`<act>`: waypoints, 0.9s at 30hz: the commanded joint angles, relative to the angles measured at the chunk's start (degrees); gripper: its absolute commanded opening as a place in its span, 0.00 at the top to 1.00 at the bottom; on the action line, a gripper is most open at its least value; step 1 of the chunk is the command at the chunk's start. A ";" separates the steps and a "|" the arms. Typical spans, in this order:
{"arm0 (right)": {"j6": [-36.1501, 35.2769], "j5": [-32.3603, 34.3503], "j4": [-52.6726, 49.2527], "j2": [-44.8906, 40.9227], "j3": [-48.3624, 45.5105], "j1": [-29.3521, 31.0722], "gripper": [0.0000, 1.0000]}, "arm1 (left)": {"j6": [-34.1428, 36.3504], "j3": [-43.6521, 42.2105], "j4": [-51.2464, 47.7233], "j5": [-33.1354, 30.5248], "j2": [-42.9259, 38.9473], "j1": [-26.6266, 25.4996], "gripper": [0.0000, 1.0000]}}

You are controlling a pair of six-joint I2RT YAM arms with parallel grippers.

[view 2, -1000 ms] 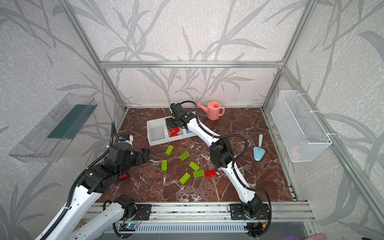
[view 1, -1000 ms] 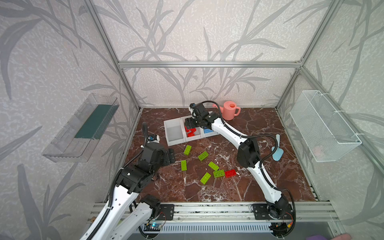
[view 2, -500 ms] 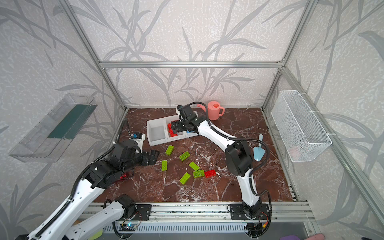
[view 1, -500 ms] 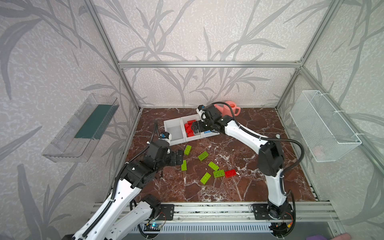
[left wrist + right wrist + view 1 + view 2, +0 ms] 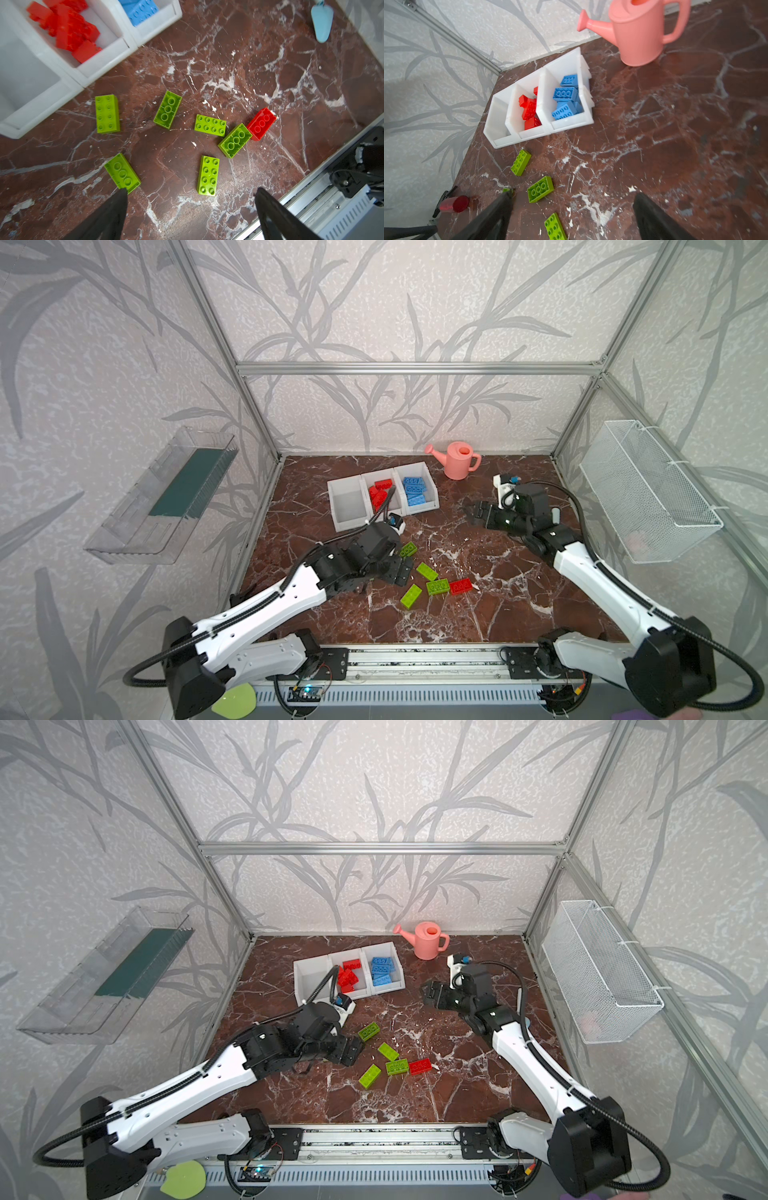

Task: Sort the legos into containers by color
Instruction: 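Withdraw the right gripper while the left gripper reaches to a red brick among green bricks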

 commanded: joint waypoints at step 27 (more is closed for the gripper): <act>17.70 -7.19 11.72 -8.06 -24.18 -15.19 0.08 | 17.10 19.56 13.61 4.21 43.69 -12.37 0.07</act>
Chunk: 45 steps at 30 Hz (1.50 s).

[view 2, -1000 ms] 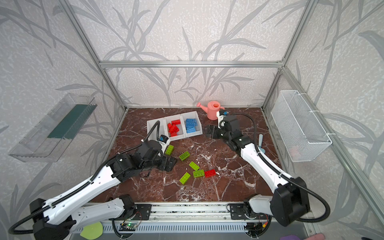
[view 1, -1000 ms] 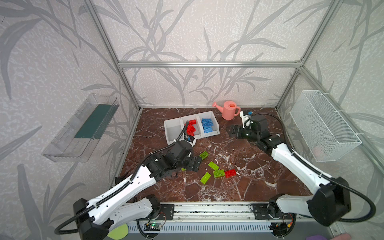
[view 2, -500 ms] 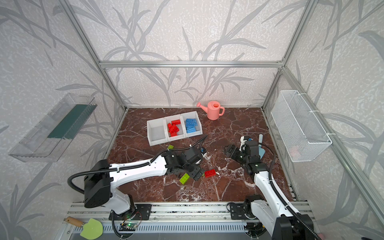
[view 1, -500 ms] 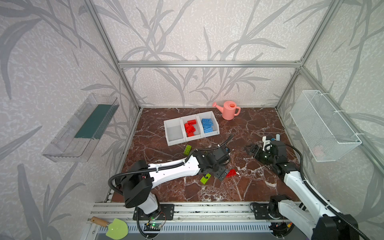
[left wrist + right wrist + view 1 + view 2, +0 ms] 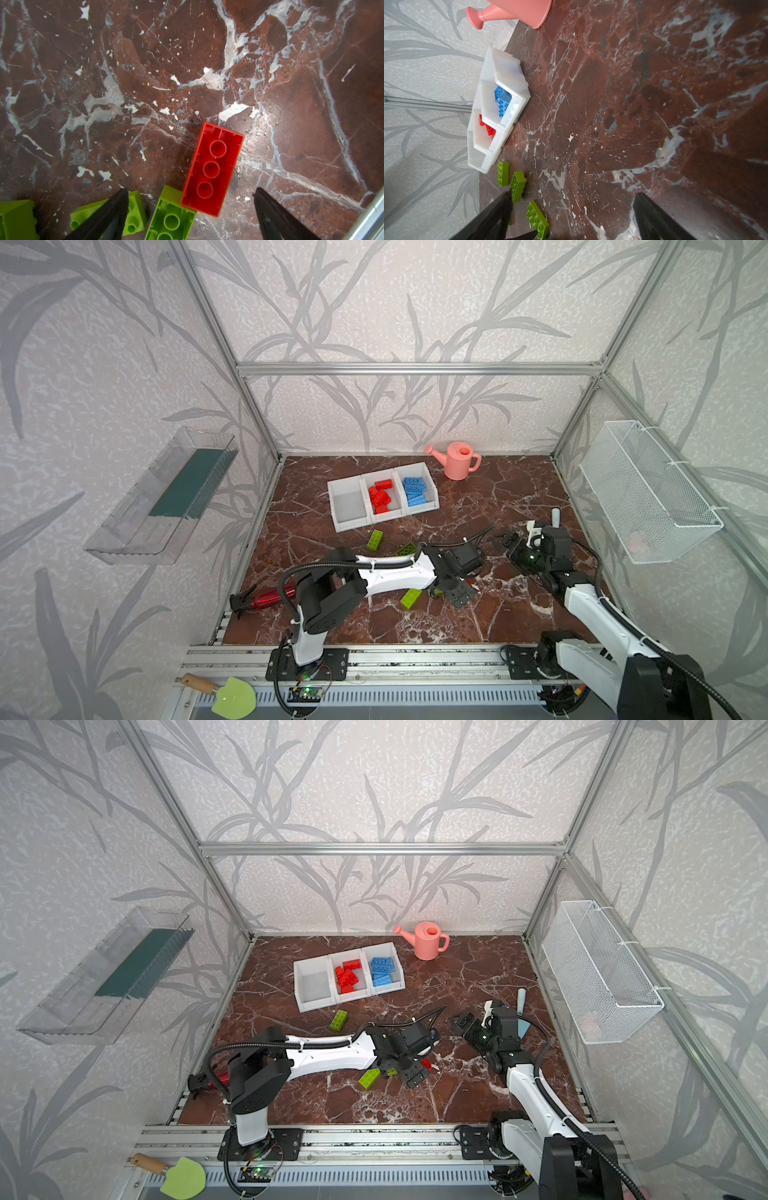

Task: Sort the legos into containers by color
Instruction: 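Withdraw the right gripper while the left gripper reaches to a red brick among green bricks, then close the left gripper on the red brick and lift it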

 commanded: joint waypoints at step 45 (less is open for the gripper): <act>0.01 -0.92 4.77 -0.09 -2.05 -0.27 0.08 | 0.54 1.92 -0.10 -1.50 -10.04 7.23 0.70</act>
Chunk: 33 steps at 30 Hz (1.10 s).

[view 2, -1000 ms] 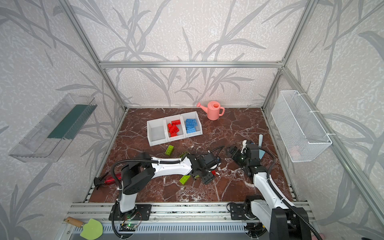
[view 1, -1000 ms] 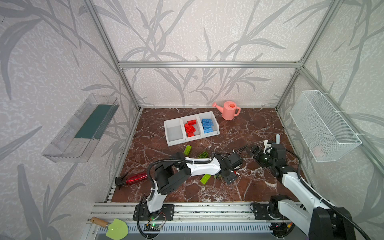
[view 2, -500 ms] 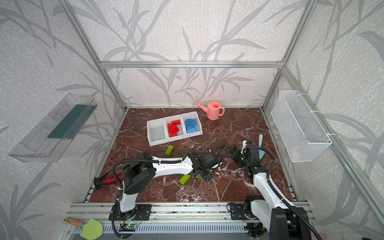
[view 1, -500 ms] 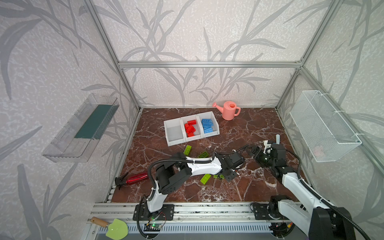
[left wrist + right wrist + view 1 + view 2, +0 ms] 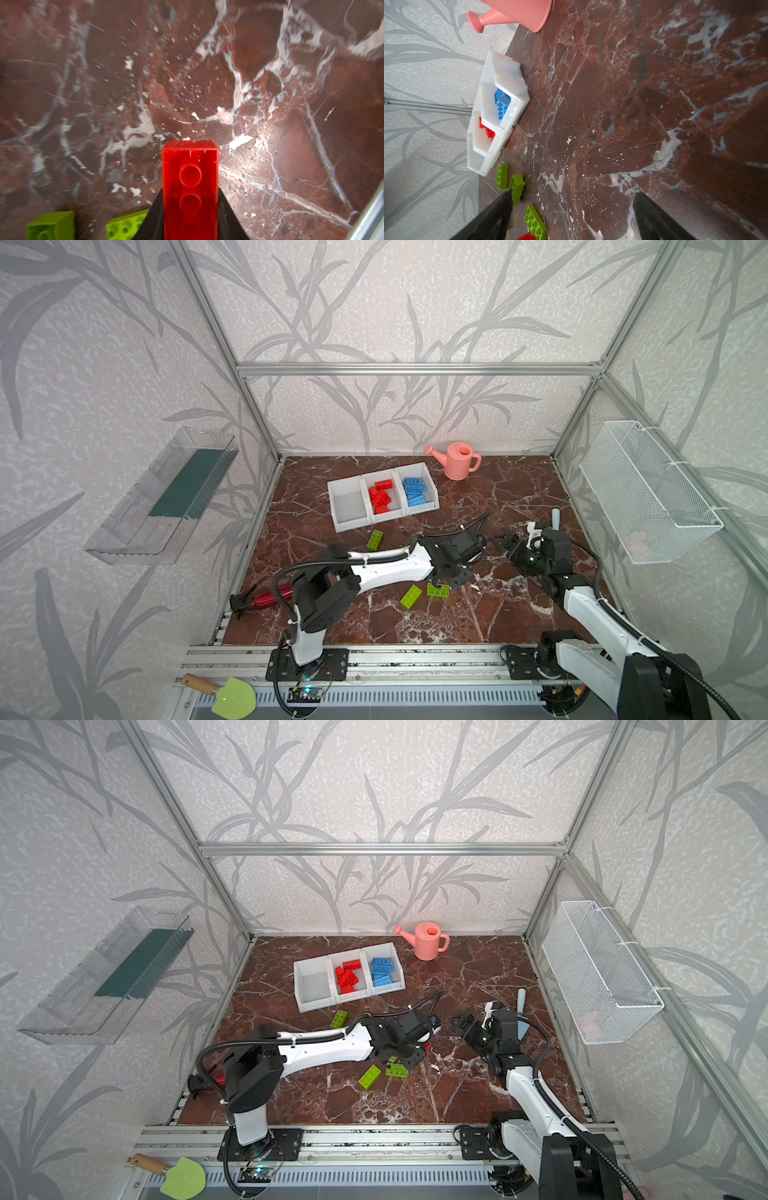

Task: Sort the legos into containers by color
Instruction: 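Close the left gripper on the red brick and lift it, then carry the red brick with the left gripper into the middle compartment and release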

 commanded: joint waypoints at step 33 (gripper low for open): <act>-2.70 0.57 4.10 1.71 -0.10 8.68 0.08 | -20.21 36.31 -23.16 -9.82 16.00 36.67 0.69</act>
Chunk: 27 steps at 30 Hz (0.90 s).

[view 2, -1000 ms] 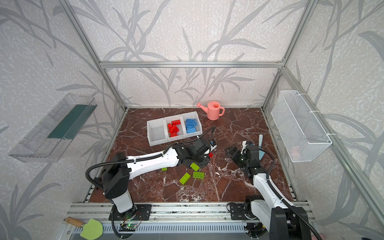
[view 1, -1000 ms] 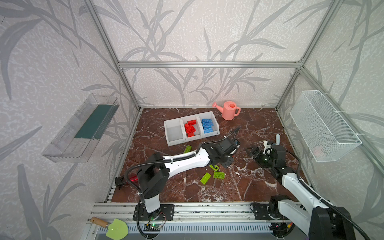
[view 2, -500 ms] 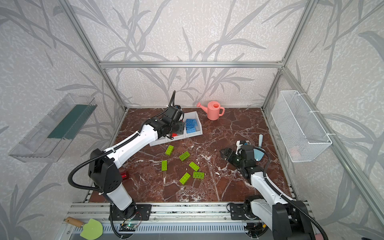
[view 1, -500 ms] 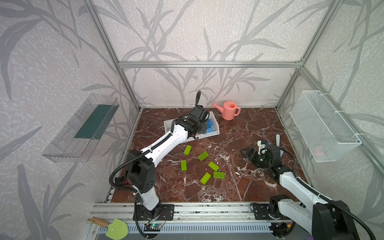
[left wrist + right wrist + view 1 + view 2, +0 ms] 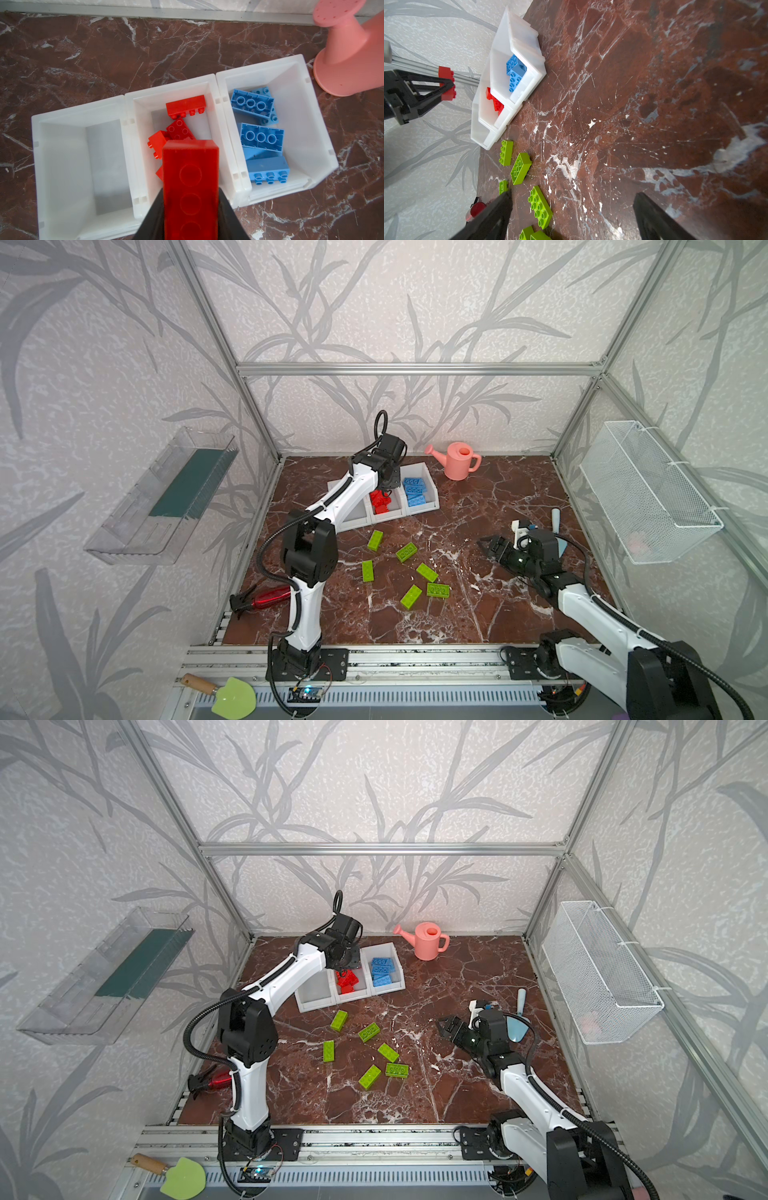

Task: Sort the legos into containers by color
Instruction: 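Carry the red brick with the left gripper into the middle compartment and release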

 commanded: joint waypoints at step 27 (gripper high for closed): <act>-15.08 8.96 -13.29 2.02 11.62 13.86 0.08 | -4.26 -8.33 -0.43 1.94 -16.24 1.08 0.22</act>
